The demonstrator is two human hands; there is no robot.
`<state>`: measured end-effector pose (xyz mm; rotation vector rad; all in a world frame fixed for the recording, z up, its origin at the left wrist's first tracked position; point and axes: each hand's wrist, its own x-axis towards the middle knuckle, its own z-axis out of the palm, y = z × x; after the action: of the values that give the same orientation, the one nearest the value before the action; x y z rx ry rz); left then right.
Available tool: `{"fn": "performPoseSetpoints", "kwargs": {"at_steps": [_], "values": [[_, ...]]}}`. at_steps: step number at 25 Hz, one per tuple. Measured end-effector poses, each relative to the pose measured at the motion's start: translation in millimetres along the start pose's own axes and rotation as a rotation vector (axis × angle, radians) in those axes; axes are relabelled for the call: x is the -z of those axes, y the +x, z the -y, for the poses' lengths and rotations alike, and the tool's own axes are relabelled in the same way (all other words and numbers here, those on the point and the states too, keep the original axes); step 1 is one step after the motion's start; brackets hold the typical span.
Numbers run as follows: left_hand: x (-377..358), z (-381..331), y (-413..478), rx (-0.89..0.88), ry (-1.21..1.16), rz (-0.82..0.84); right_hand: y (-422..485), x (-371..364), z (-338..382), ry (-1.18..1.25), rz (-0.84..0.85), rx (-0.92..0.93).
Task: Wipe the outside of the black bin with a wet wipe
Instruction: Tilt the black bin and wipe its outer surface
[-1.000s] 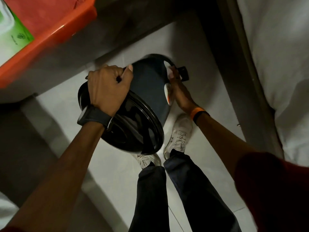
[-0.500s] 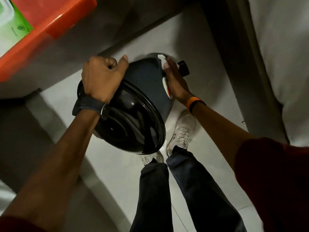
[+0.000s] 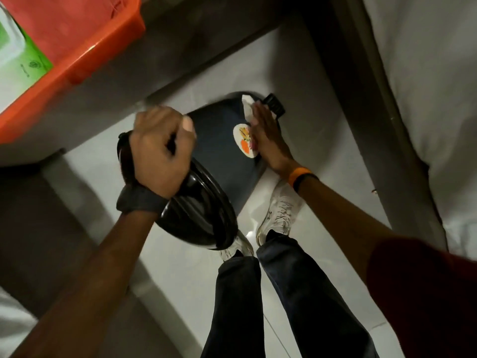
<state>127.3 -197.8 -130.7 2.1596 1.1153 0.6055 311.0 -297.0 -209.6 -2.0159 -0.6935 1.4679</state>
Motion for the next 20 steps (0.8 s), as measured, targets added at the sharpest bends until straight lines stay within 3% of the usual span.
{"fn": "performPoseSetpoints", "kwargs": {"at_steps": [3,5,8,11,16,20], "values": [[-11.6,-18.3,-5.6,-0.247,0.219,0.179,25.3,1.7,19.6,0.148,-0.070,-0.054],[-15.9,-24.7,11.2,-0.147,0.308,0.224,8.0,-2.6,29.5,0.301,-0.054,-0.007],[-16.9,-21.0,36.9,0.133,0.333,0.221,-51.3,-16.0,28.0,0.237,0.023,0.186],[-11.6,-3.5,59.3,0.243,0.299,0.209,-82.7,-31.6,-0.7,0.278,0.024,0.310],[-2.1,18.1,67.2,0.340,0.209,0.244,1.8,-10.8,-29.1,0.388,-0.094,-0.227],[2.2,29.3,55.9,0.445,0.091,0.244,-23.2,-21.0,-27.8,0.459,-0.065,-0.180]]}}
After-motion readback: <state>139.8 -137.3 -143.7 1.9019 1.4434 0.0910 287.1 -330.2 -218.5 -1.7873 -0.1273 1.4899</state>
